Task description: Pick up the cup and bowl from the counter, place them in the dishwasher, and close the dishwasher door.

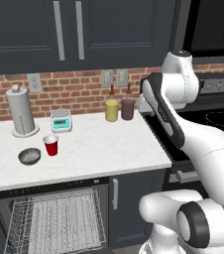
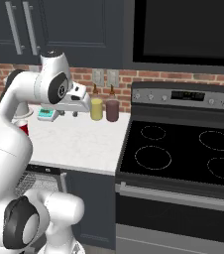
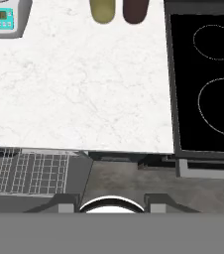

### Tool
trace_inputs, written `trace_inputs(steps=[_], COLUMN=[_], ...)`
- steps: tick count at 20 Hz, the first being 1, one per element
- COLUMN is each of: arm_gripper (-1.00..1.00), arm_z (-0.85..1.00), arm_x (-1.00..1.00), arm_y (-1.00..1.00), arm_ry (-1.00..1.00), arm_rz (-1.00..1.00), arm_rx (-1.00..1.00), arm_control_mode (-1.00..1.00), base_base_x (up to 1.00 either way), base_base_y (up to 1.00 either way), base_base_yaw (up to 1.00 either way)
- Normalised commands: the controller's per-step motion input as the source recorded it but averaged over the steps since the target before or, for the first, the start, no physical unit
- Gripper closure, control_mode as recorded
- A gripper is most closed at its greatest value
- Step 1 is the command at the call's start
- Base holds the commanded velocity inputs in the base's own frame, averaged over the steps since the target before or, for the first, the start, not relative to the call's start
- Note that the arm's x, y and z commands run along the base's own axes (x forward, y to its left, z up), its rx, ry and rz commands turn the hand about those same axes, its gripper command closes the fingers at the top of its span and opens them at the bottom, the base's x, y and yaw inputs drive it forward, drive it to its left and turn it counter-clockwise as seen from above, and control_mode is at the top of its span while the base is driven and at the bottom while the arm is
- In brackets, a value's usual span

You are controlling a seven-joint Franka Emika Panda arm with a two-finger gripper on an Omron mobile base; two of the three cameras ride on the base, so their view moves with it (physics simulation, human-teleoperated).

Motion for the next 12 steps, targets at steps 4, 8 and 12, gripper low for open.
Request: trace_inputs(steps=[4,8,12], arm_gripper=[-1.00,-1.00,-1.00], arm_z=[-0.02,-0.03,0.00], arm_x=[-0.35,-0.57,-0.10], arm_y=[-0.04,-0.17,-0.01], arm_ry=[-0.07,-0.15,-0.01], arm_rz=[0.00,0.00,0.00], arm_rx=[0.00,0.03,0.04], arm_control_mode=[-1.00,-1.00,-1.00], base_base_x=[0.00,0.00,0.00], base_base_y=[0.00,0.00,0.00], base_base_yaw=[0.00,0.00,0.00])
